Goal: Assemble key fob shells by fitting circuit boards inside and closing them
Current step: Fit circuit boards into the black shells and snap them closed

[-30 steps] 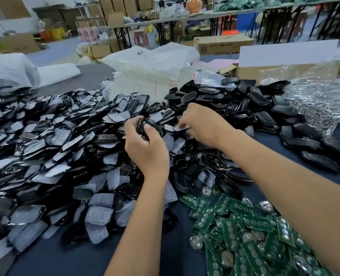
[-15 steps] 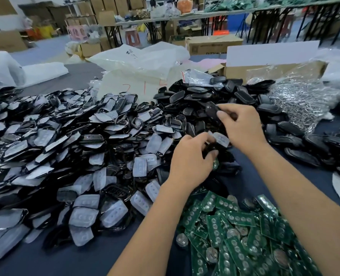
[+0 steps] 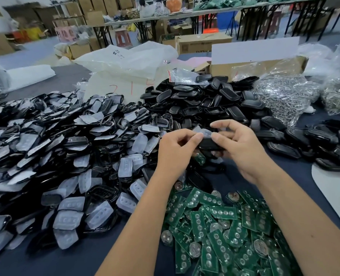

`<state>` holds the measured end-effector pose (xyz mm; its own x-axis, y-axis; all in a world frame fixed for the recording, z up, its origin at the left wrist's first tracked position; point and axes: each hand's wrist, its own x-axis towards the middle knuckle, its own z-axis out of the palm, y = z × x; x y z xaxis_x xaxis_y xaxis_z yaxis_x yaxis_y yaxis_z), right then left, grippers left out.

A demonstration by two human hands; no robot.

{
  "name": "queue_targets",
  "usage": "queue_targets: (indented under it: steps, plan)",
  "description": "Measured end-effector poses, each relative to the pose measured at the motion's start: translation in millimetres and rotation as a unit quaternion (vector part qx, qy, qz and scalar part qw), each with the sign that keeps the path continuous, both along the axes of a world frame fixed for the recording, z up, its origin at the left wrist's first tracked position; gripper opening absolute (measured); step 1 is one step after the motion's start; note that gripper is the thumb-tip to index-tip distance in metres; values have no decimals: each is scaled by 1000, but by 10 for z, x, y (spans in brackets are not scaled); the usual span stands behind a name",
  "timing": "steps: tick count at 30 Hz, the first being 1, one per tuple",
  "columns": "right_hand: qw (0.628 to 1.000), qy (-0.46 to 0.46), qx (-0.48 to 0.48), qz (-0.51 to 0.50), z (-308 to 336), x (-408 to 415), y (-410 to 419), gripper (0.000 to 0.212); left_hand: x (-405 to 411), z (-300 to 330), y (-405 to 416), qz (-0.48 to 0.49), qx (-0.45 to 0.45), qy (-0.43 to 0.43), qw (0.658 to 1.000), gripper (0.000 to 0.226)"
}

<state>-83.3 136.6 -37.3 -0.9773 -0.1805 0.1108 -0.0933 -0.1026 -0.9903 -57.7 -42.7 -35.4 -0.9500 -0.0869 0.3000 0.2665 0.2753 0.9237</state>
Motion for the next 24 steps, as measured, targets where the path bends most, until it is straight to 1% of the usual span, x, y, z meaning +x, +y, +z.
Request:
queue_targets:
  steps: [2, 3, 5, 8, 11, 12, 15, 17, 20, 24]
  plan:
    - [998, -2, -49, -50, -9, -2, -3, 17, 40, -13, -35, -49, 36, -28, 998, 9]
    - [997, 5, -56, -61, -23, -2, 5, 18, 63, -16, -38, -77, 46, -45, 995, 9]
    - [997, 35, -49, -48, -37, 1, 9, 20, 86, -9, -38, -110, 77, -76, 988, 10]
    - [996, 68, -45, -38, -18, 45, -33, 25, 109, 26, -38, -114, 135, -104, 979, 5]
    - [996, 60, -38, -54, -57, 56, -76, 30, 107, 39, -65, -98, 130, -104, 981, 4]
    - [997, 44, -44, -44, -68, 59, -82, 33, 104, 37, -68, -89, 129, -100, 983, 4]
    - [994, -15, -103, 19, -58, 66, -68, 44, 90, 16, -48, -53, 142, -76, 986, 6]
    - [992, -15, -124, 29, -49, 69, -67, 39, 85, 0, -18, -39, 144, -67, 987, 7]
    - [991, 2, -132, 1, -63, 68, -66, 26, 94, -3, 35, -38, 128, -65, 989, 6]
    - [988, -9, -153, -11, -42, 68, -55, 30, 106, 7, 37, -45, 90, -47, 994, 5]
